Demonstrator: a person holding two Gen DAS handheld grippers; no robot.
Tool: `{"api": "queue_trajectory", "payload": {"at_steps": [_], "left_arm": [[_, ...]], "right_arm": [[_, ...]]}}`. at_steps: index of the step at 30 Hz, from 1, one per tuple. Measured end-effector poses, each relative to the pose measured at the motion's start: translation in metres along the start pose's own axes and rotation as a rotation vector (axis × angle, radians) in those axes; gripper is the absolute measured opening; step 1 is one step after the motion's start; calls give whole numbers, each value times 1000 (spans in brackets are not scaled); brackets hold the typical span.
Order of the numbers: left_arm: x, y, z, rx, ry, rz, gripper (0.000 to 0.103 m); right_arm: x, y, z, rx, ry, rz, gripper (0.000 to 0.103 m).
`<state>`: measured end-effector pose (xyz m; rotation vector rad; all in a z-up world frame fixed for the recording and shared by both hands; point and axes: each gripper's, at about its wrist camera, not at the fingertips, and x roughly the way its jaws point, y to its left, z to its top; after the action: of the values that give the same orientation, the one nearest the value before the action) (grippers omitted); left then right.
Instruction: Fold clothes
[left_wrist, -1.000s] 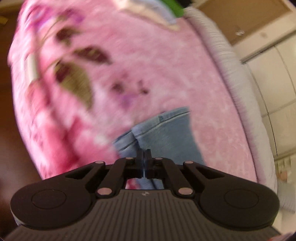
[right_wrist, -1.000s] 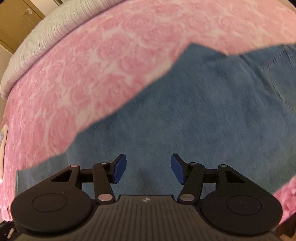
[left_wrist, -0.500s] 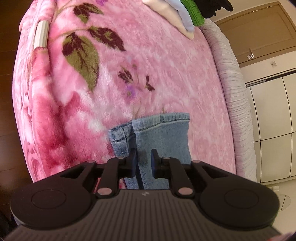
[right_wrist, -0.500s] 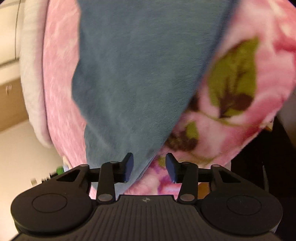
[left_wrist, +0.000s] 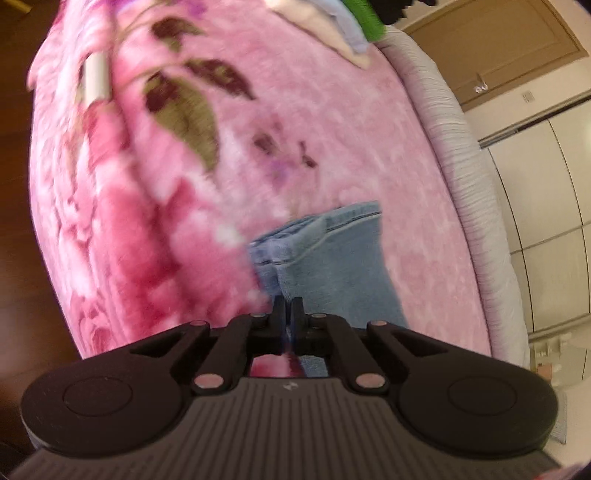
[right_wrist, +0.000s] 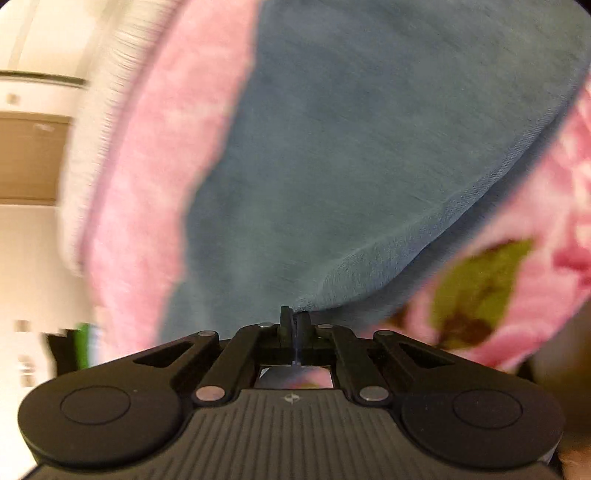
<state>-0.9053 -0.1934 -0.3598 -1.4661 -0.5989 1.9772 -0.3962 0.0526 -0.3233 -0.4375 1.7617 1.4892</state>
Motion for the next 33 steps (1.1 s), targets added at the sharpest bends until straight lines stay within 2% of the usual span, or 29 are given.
{"api": "queue_trajectory", "payload": {"at_steps": [3, 5, 6, 7, 9, 10, 12, 14, 17, 19, 21, 24, 27, 28, 30, 33], "left_arm": [[0, -3, 1, 12, -14, -4, 0], [2, -1, 2, 22, -2, 42, 6], [2, 0, 3, 20, 5, 54, 7], [0, -4, 4, 36, 10, 69, 8], [-6, -15, 7, 97, 18, 120, 7], [-11, -22, 8, 133, 18, 154, 7], [-22, -37, 7, 205, 29, 206, 7], [-30, -53, 4, 280, 53, 232, 7], [-25, -92, -20, 466, 155, 154, 7], [-11, -119, -48, 588, 224, 77, 7], [6, -143, -77, 699, 291, 6, 8], [35, -165, -117, 811, 382, -31, 12], [55, -174, -136, 834, 467, 12, 11], [58, -179, -139, 851, 492, 10, 11], [58, -192, -142, 900, 538, -21, 11], [65, -218, -155, 986, 616, -81, 11]], "right_arm": [[6, 3, -2, -9, 8, -34, 3], [10, 5, -4, -15, 14, -57, 4], [12, 6, -5, -18, 17, -68, 15], [14, 7, -5, -21, 19, -80, 18], [15, 5, -6, -2, 47, -124, 32], [10, 5, -6, -11, 40, -142, 35], [0, 6, -5, -28, 24, -180, 50], [-11, 8, -2, -57, -5, -230, 51], [-33, 16, 10, -152, -101, -358, 48], [-46, 22, 16, -232, -185, -433, 46], [-52, 21, 21, -314, -241, -474, 46], [-57, 10, 27, -419, -284, -525, 47], [-52, -20, 37, -353, -199, -579, 45], [-55, -25, 39, -330, -193, -571, 45], [-69, -28, 42, -302, -219, -538, 45], [-92, -30, 51, -258, -265, -547, 46]]}}
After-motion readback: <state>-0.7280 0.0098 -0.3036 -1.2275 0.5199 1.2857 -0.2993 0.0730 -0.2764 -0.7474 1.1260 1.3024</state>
